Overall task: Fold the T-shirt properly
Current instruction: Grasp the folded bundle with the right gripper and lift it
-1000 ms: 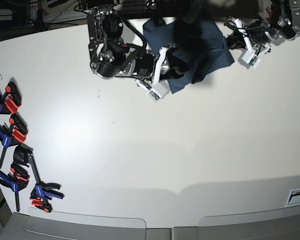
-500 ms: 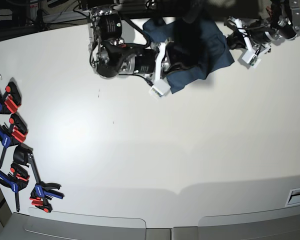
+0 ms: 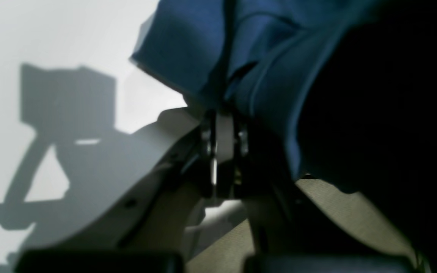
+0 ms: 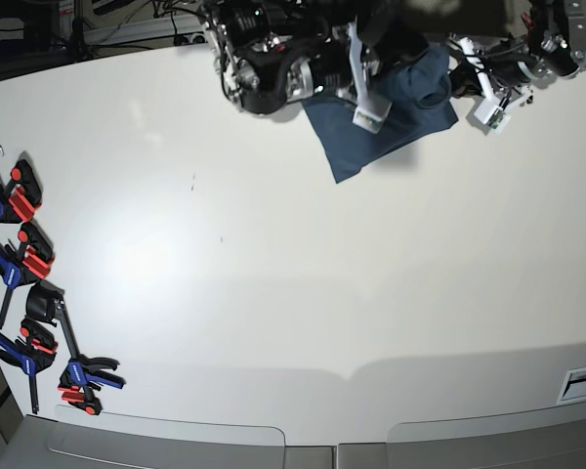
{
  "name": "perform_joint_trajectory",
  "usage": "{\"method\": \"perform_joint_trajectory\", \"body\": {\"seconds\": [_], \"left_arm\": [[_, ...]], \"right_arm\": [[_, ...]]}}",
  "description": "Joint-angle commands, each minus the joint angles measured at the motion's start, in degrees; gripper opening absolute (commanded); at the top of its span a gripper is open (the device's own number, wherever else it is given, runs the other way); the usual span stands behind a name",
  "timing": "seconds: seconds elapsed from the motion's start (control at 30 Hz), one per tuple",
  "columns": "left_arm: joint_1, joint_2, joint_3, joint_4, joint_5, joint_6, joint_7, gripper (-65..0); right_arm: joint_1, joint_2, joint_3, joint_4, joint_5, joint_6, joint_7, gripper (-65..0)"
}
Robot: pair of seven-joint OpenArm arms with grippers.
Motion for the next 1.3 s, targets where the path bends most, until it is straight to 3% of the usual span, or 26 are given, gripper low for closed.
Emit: {"method": "perform_joint_trajectory", "body": {"seconds": [0.0, 0.4, 0.5, 0.57, 0.97, 1.03, 1.1, 1.13, 1.2, 1.27], "left_arm": [[-0.1, -0.7, -0.3, 0.9, -0.7, -0.2, -1.1, -65.0], [-0.1, -0.7, -0.3, 0.9, -0.6, -0.2, -2.7, -65.0], [-1.0, -0.7, -0.3, 0.9, -0.6, -0.2, -2.4, -65.0], [-1.8, -0.9, -0.3, 1.0, -0.6, -0.2, -2.1, -65.0], [-4.9, -3.7, -3.2, 1.0, -0.8, -0.2, -1.9, -64.9], [-4.9, -3.7, -6.2, 1.0, -0.8, -0.1, -2.0, -64.9], [-4.9, -3.7, -9.6, 1.0, -0.8, 0.3, -2.6, -64.9], [-4.9, -3.7, -11.4, 1.0, -0.8, 1.5, -3.2, -64.9], [-4.9, -3.7, -14.5, 1.0, -0.8, 3.8, -4.7, -64.9], [-4.9, -3.7, -17.0, 1.0, -0.8, 4.4, -5.7, -64.9]], "right_arm": [[0.0, -0.4, -0.7, 1.1, 1.8, 0.3, 1.1, -65.0], [-0.2, -0.3, -1.8, 1.1, 3.9, 0.3, 1.1, -65.0], [-0.2, -0.3, -1.8, 1.1, 3.9, 0.3, 1.1, -52.4], [-0.2, -0.3, -1.8, 1.1, 3.9, 0.3, 1.1, -48.9], [6.7, -0.3, -1.8, 1.1, 3.8, 0.3, 1.1, -49.0], [8.7, -0.3, -1.8, 1.1, 3.7, 0.3, 1.1, -52.9], [10.5, -0.3, -1.8, 1.1, 3.7, 0.3, 1.1, -63.2], [11.2, -0.3, -1.8, 1.1, 3.7, 0.3, 1.1, -65.0], [11.9, -0.3, -1.8, 1.1, 1.6, 0.3, 1.1, -65.0], [12.0, -0.3, -1.9, 1.1, -4.2, 0.3, 1.1, -65.0]]}}
